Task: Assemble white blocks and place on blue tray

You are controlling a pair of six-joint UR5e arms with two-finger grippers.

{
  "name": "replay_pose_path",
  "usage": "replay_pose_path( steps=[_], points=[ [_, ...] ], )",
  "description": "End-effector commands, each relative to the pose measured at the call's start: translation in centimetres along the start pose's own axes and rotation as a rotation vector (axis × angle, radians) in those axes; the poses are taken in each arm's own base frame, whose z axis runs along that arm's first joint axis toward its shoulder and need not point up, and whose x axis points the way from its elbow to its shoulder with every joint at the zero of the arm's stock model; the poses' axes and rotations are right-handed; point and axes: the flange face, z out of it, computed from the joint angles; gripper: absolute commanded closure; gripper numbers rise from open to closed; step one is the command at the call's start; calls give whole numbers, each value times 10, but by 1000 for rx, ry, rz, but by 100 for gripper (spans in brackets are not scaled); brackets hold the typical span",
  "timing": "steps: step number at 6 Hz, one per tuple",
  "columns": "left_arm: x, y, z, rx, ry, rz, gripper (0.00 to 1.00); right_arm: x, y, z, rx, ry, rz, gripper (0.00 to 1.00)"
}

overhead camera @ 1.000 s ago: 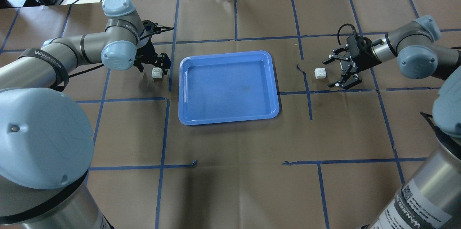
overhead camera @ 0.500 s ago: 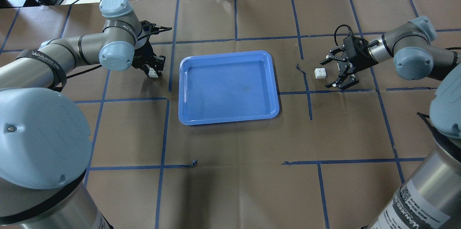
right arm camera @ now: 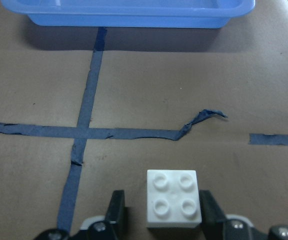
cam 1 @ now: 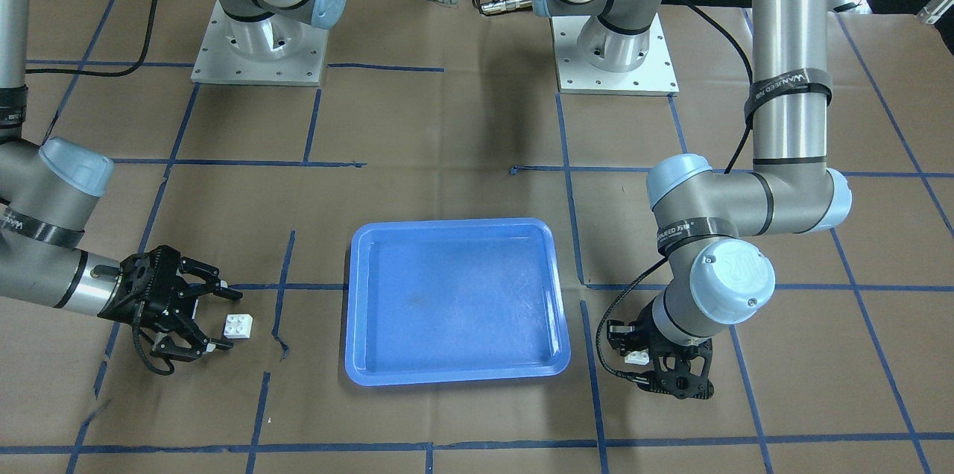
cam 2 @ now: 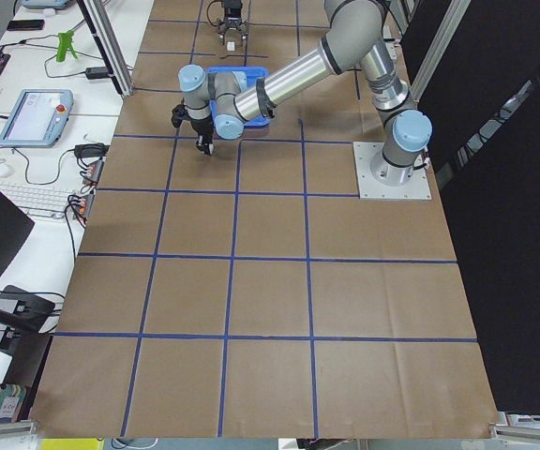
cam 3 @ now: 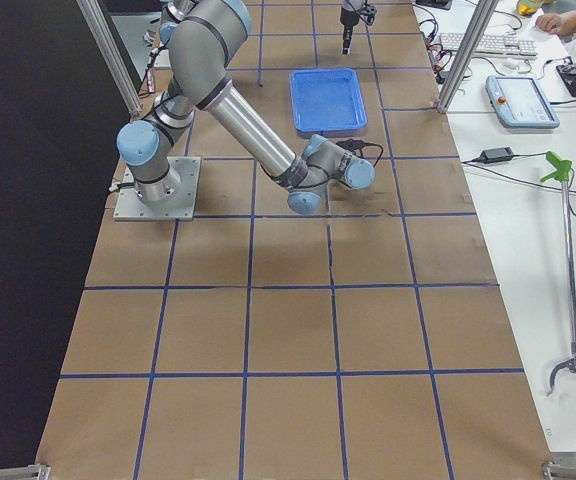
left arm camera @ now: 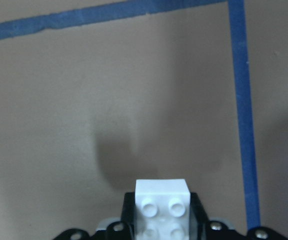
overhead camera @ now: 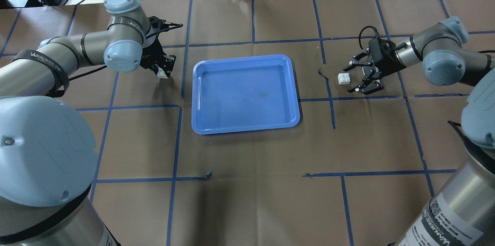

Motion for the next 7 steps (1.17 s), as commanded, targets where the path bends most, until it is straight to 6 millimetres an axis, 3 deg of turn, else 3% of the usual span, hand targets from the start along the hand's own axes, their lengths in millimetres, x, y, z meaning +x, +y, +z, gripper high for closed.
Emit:
replay_pose_path(
  steps=[1, 2, 3, 5, 6, 7],
  points=[
    [67, 14, -30, 10, -5, 215, 94, 4, -4, -2, 34, 33, -4, 59],
    [122, 18, -31, 12, -9, 338, 94, 5, -6, -5, 29, 41, -11, 66],
    [156, 25, -33, 17, -11, 567, 94, 8, -6, -8, 26, 46, -16, 71],
    [211, 41, -34, 10, -24, 969, 98, 21, -16, -26, 9, 73, -40, 75],
    [233, 46, -24, -9, -25, 1187, 98, 25, -31, -40, 4, 92, -46, 76],
    [248, 55, -16, -23, -17, 1358, 98, 22, -64, -48, -3, 97, -54, 77]
  ],
)
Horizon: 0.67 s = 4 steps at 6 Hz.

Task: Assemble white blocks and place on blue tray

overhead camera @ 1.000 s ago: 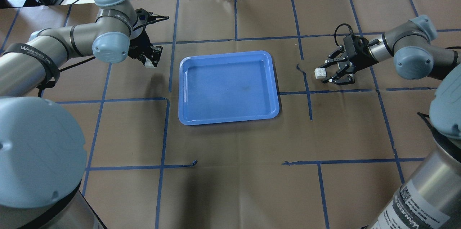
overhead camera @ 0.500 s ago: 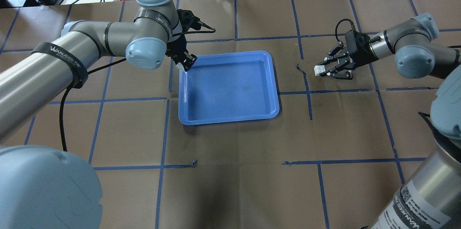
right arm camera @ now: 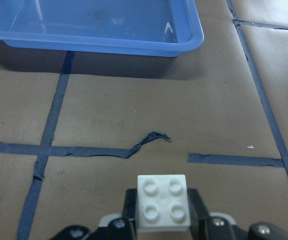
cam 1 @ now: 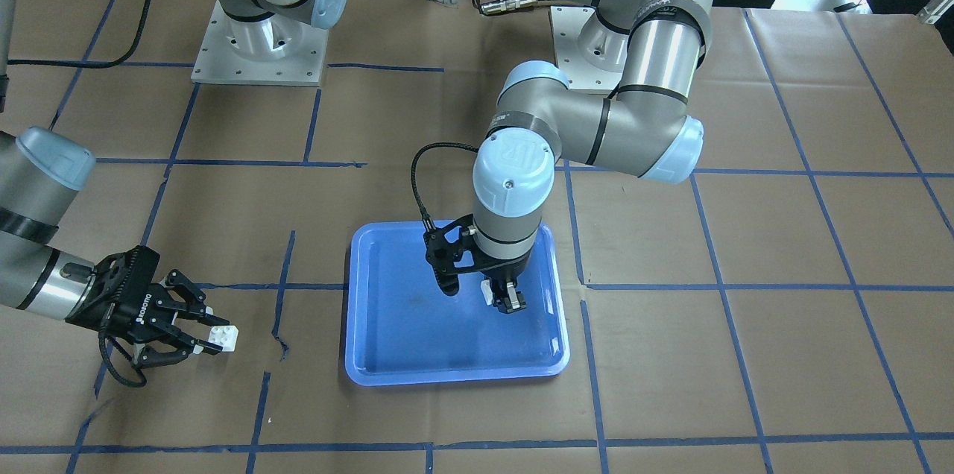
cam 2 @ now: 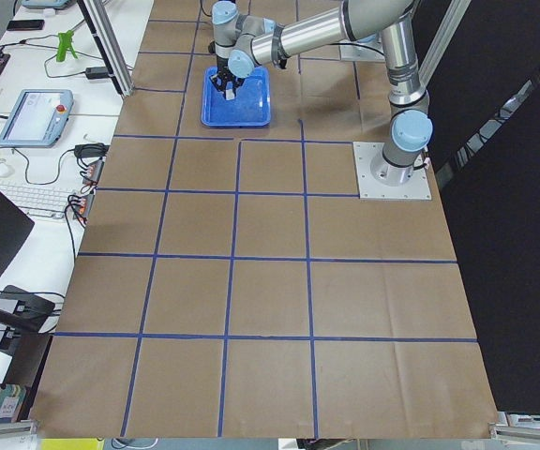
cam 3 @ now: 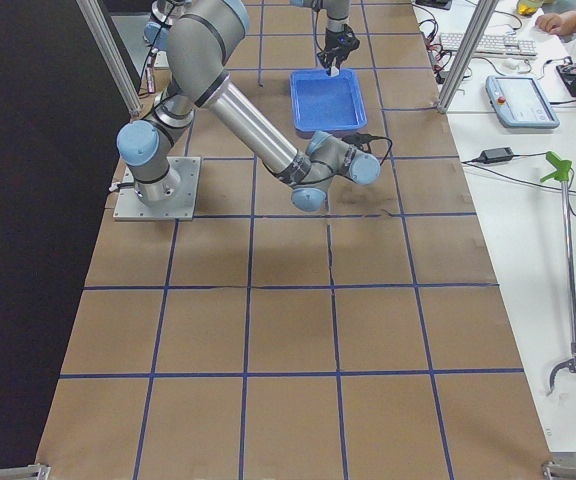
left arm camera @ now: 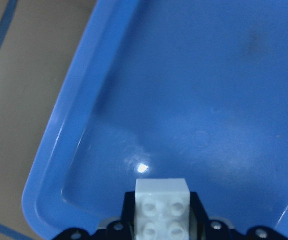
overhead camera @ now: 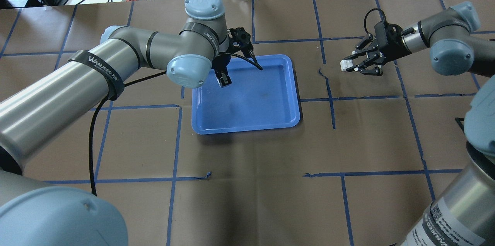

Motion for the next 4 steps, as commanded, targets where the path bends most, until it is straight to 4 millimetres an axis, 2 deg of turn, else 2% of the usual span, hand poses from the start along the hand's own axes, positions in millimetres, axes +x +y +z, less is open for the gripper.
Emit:
replay_pose_path(
  steps=[1, 2, 3, 4],
  points=[
    [26, -10, 30, -23, 49, 266, 98, -8, -58, -11, -3, -11, 7, 77],
    [32, -7, 40, -14, 47, 265, 98, -24, -81, -6, 2, -26, -2, 77],
    [32, -7, 42, -11, 40, 260, 98, -37, -97, -11, 4, -19, -12, 77],
    [30, -9, 41, 0, 22, 255, 98, -40, -108, -13, 2, -17, -23, 77]
  ],
)
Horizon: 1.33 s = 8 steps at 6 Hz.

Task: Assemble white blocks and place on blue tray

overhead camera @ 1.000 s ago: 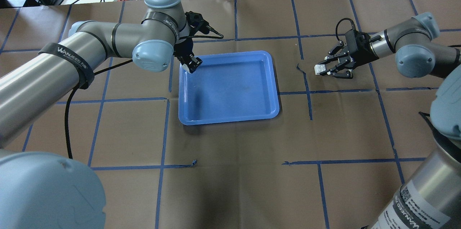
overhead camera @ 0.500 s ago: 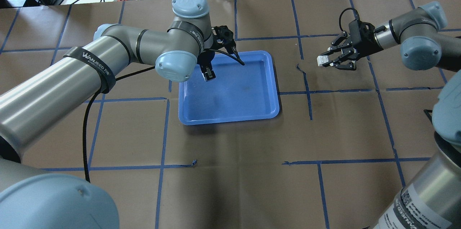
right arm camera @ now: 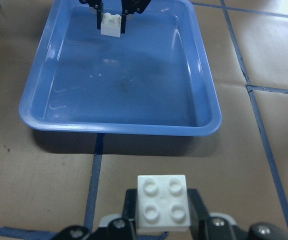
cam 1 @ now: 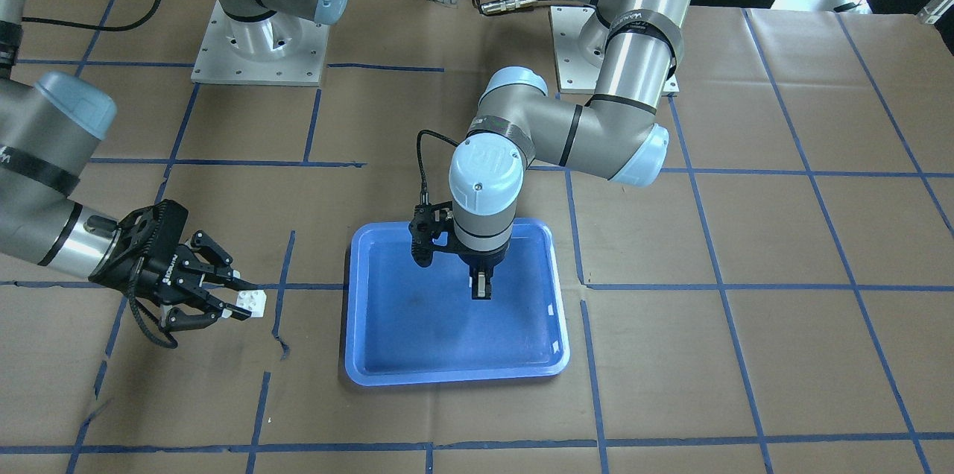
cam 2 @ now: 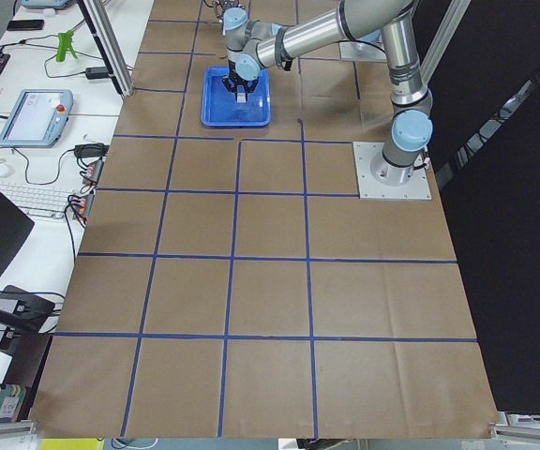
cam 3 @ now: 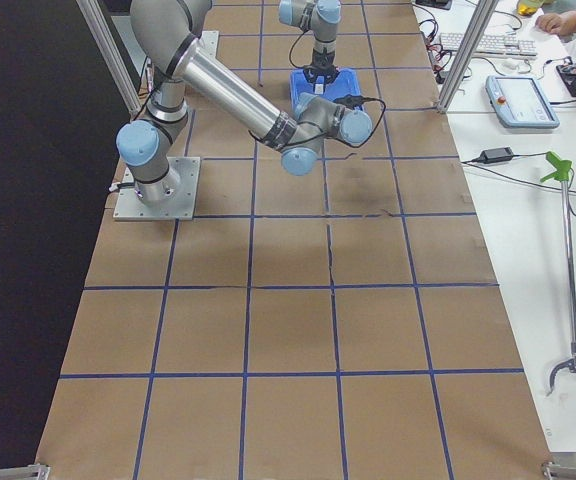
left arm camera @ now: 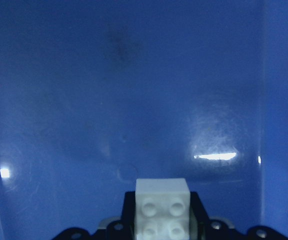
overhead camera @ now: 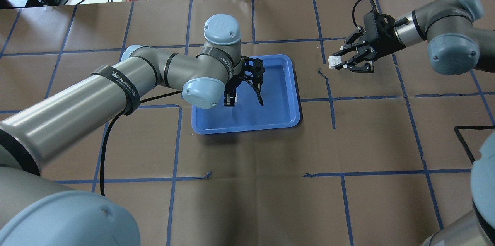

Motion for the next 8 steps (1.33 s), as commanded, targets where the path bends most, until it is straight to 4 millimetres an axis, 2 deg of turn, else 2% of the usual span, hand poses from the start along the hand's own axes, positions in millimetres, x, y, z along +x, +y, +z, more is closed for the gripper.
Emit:
replay_pose_path(
  steps=[1, 2, 3, 4, 5, 7, 8],
  points=[
    [-4, -2, 5, 15, -35, -21, 97, -7, -22, 5, 2, -10, -25, 77],
    [-3, -14, 25, 5, -21, -92, 97, -8, -23, 7, 3, -14, -21, 77],
    [-2, -17, 27, 5, -30, -96, 96, -17, -22, 17, 12, -30, 17, 77],
    [-3, -17, 26, 5, -35, -83, 18, -22, -27, 28, 20, -43, 15, 77],
    [-3, -17, 21, 7, -42, -76, 1, -22, -35, 35, 22, -52, 18, 77],
    [-6, -9, -27, 16, -72, -84, 1, -22, -42, 41, 31, -48, 7, 77],
    [5, -5, -75, 7, -27, -84, 1, -21, -56, 53, 49, -48, 1, 77]
  ],
)
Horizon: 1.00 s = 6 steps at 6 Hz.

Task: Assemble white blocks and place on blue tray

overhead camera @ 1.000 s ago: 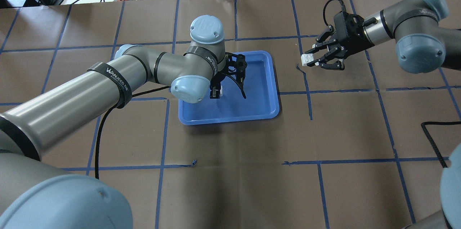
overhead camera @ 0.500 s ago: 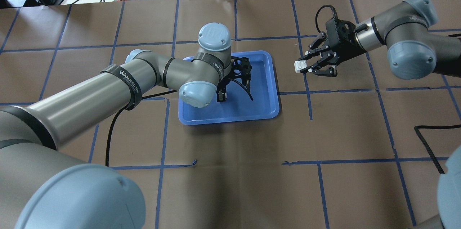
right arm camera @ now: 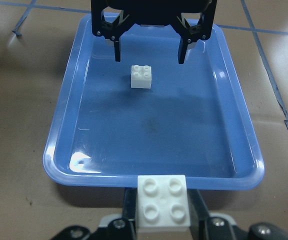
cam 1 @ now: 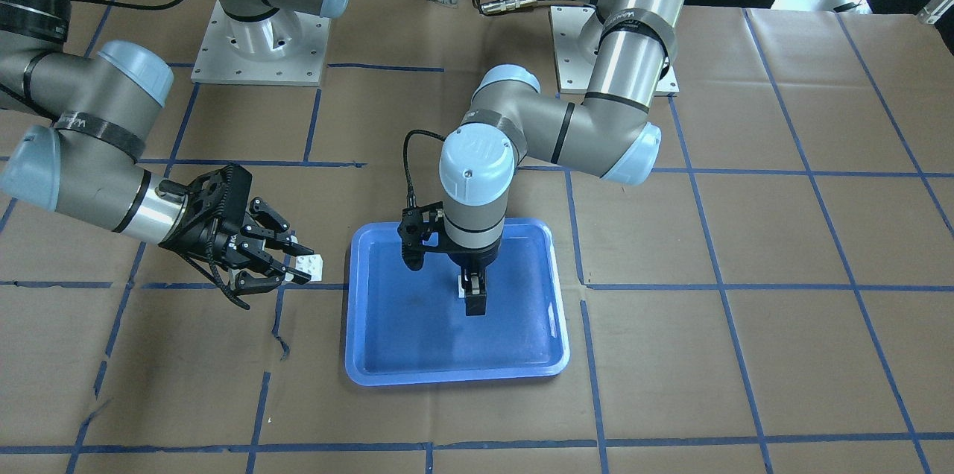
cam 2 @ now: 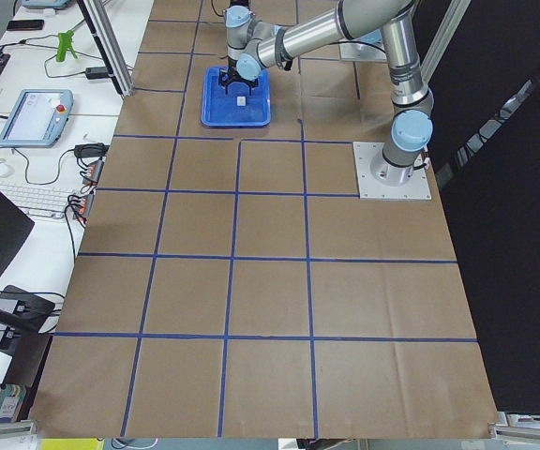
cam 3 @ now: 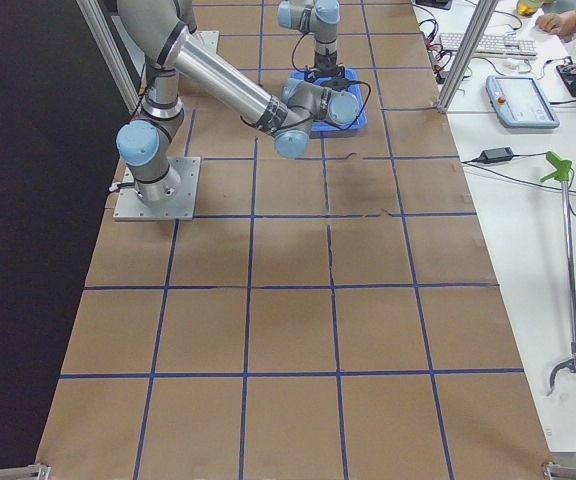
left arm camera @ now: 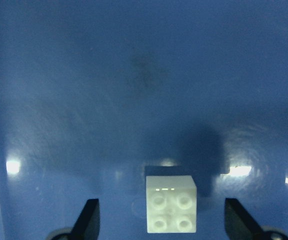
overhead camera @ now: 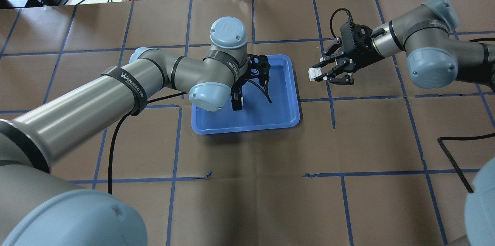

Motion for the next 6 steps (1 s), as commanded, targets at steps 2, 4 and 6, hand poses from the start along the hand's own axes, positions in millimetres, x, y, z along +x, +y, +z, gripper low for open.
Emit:
replay_pose_path(
  steps=[2, 4, 6],
  points=[
    [33, 28, -110, -39, 84, -33, 1, 5, -44, 53, 6, -1, -31, 77],
    [32, 89, -154, -98, 42, -298, 1, 12, -55, 104, 0, 32, 10, 77],
    [30, 105, -184, -67, -22, -777, 1, 7, -61, 150, -6, 21, 20, 77]
  ],
)
